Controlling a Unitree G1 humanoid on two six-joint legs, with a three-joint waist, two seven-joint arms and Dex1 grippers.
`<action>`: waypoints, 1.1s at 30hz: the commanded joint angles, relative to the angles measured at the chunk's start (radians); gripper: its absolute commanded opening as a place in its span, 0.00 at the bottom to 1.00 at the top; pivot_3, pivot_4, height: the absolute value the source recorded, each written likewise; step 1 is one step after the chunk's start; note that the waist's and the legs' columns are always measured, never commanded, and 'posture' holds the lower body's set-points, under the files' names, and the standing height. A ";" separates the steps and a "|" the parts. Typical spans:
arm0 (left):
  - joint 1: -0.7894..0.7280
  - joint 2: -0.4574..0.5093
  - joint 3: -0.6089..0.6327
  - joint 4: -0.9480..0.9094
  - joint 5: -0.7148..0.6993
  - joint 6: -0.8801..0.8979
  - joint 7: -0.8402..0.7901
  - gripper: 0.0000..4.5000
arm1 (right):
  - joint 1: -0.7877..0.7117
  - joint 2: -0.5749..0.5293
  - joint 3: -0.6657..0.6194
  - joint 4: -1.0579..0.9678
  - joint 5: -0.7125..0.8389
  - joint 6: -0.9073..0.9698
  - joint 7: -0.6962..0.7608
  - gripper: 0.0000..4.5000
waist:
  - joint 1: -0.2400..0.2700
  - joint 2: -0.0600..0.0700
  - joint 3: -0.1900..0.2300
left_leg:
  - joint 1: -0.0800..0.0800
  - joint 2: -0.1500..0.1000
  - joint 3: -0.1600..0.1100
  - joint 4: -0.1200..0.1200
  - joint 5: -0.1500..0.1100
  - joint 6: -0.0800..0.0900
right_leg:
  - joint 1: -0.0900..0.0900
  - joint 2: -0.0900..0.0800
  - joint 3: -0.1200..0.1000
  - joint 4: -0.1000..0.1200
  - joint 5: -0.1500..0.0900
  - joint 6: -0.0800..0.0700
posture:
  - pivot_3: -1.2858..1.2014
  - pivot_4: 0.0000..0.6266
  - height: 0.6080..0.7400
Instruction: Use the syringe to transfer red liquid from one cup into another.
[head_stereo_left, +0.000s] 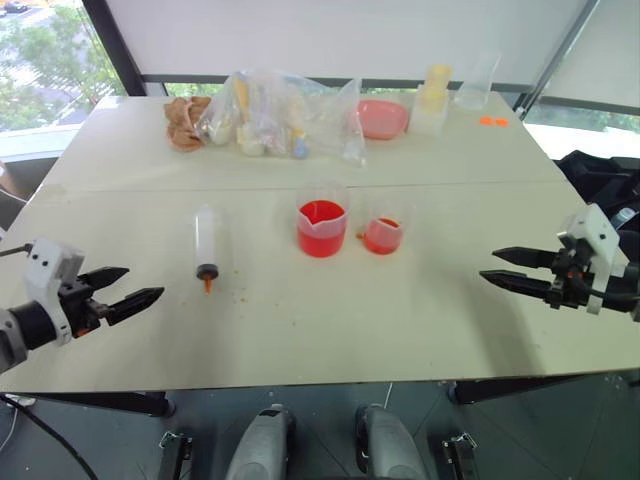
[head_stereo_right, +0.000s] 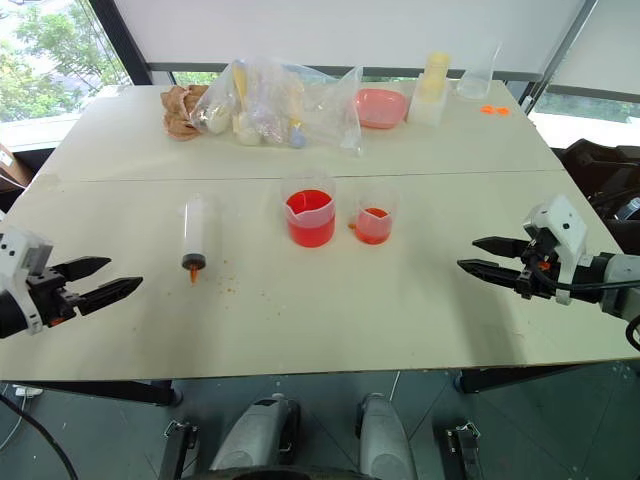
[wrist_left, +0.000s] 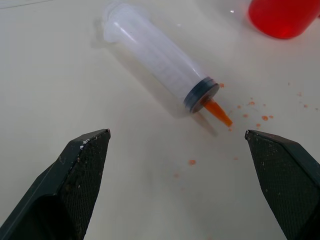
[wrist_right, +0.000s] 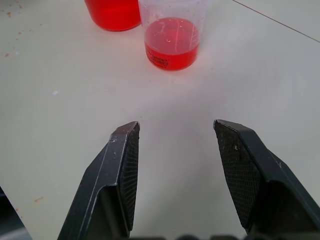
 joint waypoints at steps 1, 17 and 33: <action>-0.009 0.006 0.027 -0.018 -0.021 0.009 -0.005 1.00 | 0.005 0.006 -0.032 -0.021 0.006 -0.012 -0.007 0.55 | 0.000 0.000 0.000 | 0.000 0.000 0.000 0.000 0.000 0.000 | 0.000 0.000 0.000 0.000 0.000 0.000 | 0.52 0.24 1.00; -0.063 0.001 -0.013 -0.019 0.049 -0.036 0.063 1.00 | -0.005 0.002 -0.018 -0.012 -0.006 -0.028 -0.014 0.55 | 0.000 0.000 0.000 | 0.000 0.000 0.000 0.000 0.000 0.000 | 0.000 0.000 0.000 0.000 0.000 0.000 | 0.52 0.24 1.00; -0.722 0.168 -0.273 0.162 -0.009 0.716 0.291 1.00 | -0.172 -0.083 0.031 -0.151 0.064 -0.026 0.061 0.55 | -0.003 0.002 0.002 | 0.001 -0.001 0.000 0.001 0.000 0.000 | 0.001 0.002 0.000 0.003 0.001 0.003 | 0.52 0.24 1.00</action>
